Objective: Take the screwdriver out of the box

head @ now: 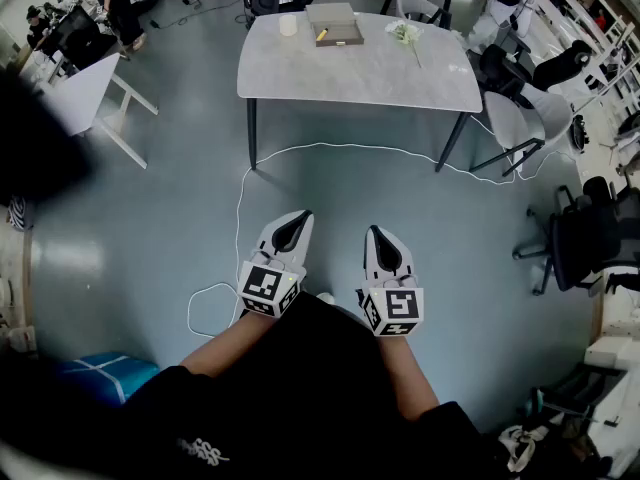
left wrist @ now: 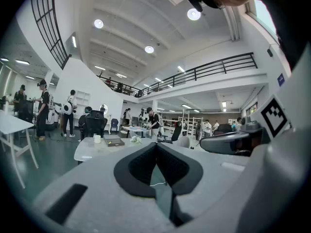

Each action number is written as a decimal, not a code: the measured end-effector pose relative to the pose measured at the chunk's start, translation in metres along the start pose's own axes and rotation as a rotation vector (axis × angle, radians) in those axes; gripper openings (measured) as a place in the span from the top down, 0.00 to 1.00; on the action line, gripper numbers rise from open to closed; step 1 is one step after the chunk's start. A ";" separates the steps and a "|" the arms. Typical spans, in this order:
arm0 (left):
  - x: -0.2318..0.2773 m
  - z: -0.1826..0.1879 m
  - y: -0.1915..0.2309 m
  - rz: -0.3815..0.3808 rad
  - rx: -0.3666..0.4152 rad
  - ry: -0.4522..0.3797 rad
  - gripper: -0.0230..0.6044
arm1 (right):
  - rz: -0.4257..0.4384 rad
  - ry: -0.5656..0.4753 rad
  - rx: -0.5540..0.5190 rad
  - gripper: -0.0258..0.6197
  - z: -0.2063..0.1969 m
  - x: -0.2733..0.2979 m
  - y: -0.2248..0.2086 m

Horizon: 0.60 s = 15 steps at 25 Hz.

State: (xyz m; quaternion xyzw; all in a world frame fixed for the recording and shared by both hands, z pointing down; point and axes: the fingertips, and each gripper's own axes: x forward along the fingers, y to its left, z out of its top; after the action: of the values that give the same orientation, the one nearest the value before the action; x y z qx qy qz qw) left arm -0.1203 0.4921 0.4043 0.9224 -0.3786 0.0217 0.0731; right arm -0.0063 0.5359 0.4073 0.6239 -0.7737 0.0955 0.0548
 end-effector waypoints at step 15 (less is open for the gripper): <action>0.016 -0.003 0.034 0.070 0.008 0.025 0.94 | 0.055 -0.060 0.139 0.94 0.007 0.028 -0.022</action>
State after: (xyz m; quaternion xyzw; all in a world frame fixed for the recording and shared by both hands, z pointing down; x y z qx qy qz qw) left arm -0.1323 0.4575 0.4133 0.9085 -0.4098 0.0373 0.0734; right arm 0.0092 0.5035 0.4075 0.6074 -0.7832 0.1319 -0.0146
